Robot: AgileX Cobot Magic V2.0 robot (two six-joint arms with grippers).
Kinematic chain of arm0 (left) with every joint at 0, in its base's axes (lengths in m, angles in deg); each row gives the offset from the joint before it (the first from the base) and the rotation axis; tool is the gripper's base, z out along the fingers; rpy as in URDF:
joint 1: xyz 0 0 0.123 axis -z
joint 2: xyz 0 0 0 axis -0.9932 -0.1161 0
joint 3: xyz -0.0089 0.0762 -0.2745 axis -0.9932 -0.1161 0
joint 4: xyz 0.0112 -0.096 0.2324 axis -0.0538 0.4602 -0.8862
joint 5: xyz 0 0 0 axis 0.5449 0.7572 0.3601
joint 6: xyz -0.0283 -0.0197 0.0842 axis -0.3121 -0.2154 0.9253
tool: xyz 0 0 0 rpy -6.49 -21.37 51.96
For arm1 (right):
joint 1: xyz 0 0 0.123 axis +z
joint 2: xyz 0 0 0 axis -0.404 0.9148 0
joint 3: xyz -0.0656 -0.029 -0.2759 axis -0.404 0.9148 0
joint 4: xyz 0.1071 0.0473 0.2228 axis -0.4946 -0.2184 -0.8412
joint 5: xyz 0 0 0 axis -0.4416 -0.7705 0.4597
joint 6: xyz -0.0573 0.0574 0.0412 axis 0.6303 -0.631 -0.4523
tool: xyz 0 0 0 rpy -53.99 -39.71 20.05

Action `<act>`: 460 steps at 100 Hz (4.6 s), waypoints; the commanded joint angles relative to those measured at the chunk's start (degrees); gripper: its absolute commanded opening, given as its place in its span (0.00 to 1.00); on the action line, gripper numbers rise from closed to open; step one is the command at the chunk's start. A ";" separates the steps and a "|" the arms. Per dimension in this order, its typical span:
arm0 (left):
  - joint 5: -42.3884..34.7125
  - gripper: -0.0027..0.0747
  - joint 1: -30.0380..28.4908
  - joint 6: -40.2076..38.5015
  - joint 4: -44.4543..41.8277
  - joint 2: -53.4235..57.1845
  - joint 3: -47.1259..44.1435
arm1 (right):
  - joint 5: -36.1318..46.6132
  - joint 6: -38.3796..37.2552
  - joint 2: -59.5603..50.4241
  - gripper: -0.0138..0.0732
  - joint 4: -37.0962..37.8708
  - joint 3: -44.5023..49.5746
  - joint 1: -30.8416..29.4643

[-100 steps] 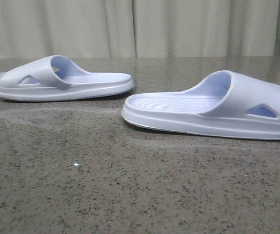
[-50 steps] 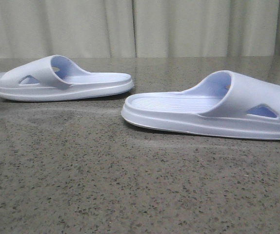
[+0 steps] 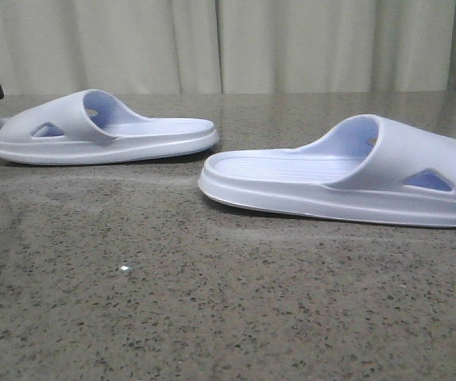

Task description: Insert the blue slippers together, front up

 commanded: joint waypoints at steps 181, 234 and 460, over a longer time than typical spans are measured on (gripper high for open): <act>20.29 0.05 -12.26 3.87 3.92 7.89 2.78 | -12.70 2.49 -0.95 0.04 -20.08 -19.40 -1.14; 26.14 0.05 -4.97 3.29 10.17 7.89 2.78 | -8.83 3.95 5.46 0.04 -24.59 -19.54 5.91; 2.60 0.20 6.24 17.01 5.63 7.55 -1.13 | -22.25 10.73 20.83 0.42 -26.00 -29.37 7.38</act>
